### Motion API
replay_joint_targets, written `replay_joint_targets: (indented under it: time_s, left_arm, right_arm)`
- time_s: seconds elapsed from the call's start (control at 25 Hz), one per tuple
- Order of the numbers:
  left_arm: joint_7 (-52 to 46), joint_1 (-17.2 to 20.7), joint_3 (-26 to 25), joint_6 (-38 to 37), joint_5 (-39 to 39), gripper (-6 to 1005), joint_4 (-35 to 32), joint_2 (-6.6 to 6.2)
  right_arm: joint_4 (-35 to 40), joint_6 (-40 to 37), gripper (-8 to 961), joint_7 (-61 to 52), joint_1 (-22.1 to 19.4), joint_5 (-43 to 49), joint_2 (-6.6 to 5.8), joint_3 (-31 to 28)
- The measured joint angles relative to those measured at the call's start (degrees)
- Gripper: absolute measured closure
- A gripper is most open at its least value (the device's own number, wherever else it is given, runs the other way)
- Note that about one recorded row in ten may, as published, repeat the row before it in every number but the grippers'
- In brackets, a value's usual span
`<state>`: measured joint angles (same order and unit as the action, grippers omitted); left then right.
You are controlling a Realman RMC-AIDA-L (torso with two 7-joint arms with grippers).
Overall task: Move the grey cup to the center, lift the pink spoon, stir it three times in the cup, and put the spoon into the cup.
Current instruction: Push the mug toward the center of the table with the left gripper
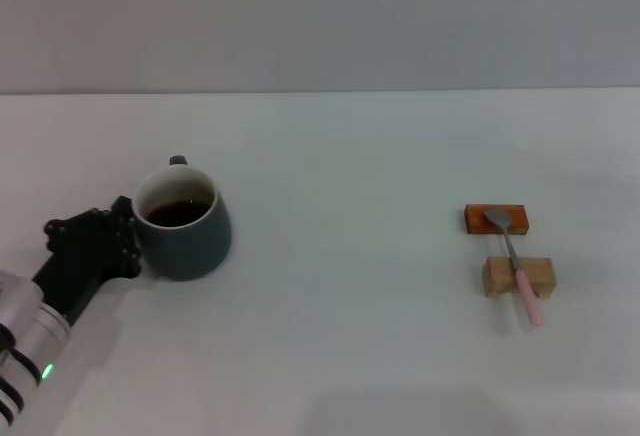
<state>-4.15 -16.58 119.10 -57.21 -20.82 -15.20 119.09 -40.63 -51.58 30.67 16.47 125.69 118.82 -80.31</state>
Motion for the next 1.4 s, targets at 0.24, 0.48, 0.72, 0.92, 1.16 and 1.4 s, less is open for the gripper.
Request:
replay_joint_targets:
  time_s: [0.24, 0.48, 0.72, 0.92, 1.16, 1.4]
  left_arm:
    - [-0.11, 0.01, 4.82, 0.11, -0.31, 1000, -2.12, 0.00]
    - [-0.14, 0.88, 8.59, 0.22, -0.49, 1000, -6.18, 0.00]
    - [-0.15, 1.06, 10.25, 0.39, -1.79, 1000, -7.78, 0.01]
    - [0.61, -1.69, 6.04, 0.44, -7.82, 1000, -3.92, -0.11]
    - [0.48, -6.20, 3.17, 2.21, -7.80, 1000, -0.26, -0.01]
    - [0.52, -8.26, 4.28, 5.11, -7.02, 1000, -1.17, 0.02]
  right_arm:
    - [0.03, 0.00, 599, 0.01, 0.19, 0.00, 0.00, 0.05]
    - [-0.05, -0.01, 599, 0.01, 0.29, 0.00, 0.00, 0.07]
    - [-0.10, 0.00, 599, 0.01, 0.31, -0.01, 0.07, 0.08]
    - [-0.14, 0.00, 599, 0.01, 0.10, -0.01, 0.15, 0.11]
    - [-0.80, 0.04, 599, 0.01, -0.42, -0.20, 0.18, 0.70]
    - [-0.90, 0.07, 598, 0.01, -0.47, -0.28, 0.18, 0.77]
